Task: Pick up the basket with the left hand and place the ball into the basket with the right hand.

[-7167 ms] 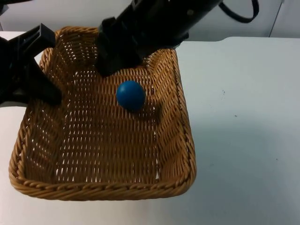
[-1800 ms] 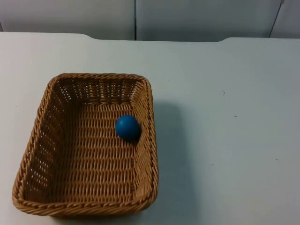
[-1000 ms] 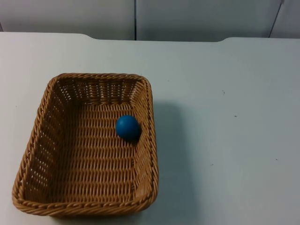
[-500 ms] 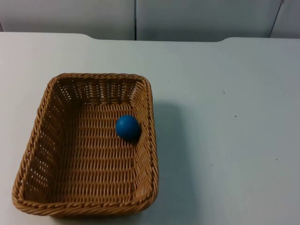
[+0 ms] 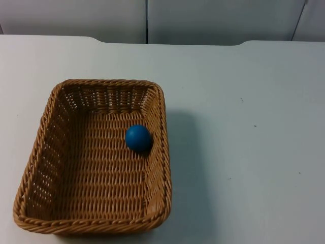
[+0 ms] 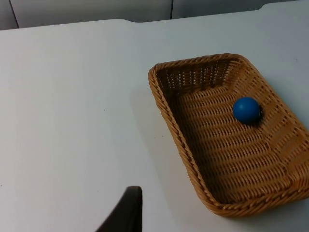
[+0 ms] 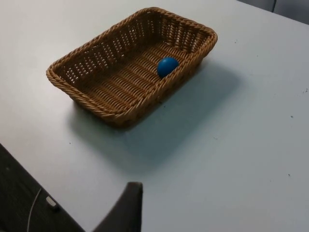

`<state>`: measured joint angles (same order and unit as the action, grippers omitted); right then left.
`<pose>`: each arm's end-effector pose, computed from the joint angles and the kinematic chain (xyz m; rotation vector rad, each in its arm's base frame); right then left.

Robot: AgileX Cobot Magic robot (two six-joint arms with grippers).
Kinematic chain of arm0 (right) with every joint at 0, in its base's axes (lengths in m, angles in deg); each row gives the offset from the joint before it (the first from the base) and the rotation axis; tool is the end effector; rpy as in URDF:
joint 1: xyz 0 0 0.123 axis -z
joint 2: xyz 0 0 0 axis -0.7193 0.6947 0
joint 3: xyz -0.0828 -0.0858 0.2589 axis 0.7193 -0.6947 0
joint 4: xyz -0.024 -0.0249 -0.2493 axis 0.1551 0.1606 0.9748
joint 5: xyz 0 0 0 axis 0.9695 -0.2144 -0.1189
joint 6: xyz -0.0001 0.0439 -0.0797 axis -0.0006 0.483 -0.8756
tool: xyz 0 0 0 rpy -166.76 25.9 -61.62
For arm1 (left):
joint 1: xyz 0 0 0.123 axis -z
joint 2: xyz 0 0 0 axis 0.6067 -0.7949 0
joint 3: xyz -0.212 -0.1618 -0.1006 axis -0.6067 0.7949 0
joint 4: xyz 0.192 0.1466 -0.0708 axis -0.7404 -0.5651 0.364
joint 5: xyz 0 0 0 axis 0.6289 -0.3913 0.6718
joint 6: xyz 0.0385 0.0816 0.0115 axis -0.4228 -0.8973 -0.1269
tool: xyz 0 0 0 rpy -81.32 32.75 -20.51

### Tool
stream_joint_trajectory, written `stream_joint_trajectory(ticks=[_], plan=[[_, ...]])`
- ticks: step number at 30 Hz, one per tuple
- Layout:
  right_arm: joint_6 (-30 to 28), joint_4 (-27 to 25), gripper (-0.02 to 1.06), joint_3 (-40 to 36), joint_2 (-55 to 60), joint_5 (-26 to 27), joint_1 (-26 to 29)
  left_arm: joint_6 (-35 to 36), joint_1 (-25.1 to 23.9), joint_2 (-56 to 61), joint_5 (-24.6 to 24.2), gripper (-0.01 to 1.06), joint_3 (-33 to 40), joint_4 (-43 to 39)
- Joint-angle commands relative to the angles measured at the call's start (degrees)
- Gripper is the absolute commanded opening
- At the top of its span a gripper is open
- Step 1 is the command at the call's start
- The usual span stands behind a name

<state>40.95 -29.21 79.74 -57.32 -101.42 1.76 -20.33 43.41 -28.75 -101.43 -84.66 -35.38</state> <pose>-0.0021 -0.0079 0.2785 -0.7588 1.9465 0.4275 -0.0099 -0.0140 0.2825 0.2282 2.0323 -0.2258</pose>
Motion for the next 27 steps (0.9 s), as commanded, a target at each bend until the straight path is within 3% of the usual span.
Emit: stream_joint_trajectory(ticks=[1, 8, 18, 23, 24, 27], plan=[[0.06, 0.16, 1.05, -0.23, -0.16, 0.55, -0.15, 0.20, 0.08, 0.28, 0.78, 1.05, 0.47, -0.17], [0.06, 0.16, 1.05, -0.23, -0.16, 0.55, 2.44, 0.20, 0.08, 0.28, 0.78, 1.05, 0.47, -0.17], [0.06, 0.16, 1.05, -0.23, -0.16, 0.55, 18.36, 0.20, 0.08, 0.28, 0.78, 1.05, 0.47, -0.17], [0.06, 0.16, 1.05, -0.23, -0.16, 0.55, 30.32, 0.20, 0.08, 0.28, 0.78, 1.05, 0.47, -0.17], [0.06, 0.16, 1.05, -0.23, -0.16, 0.55, 30.32, 0.20, 0.08, 0.28, 0.78, 1.05, 0.47, -0.17], [0.06, 0.16, 1.05, -0.23, -0.16, 0.55, 36.91, 0.20, 0.08, 0.28, 0.78, 1.05, 0.47, -0.17]])
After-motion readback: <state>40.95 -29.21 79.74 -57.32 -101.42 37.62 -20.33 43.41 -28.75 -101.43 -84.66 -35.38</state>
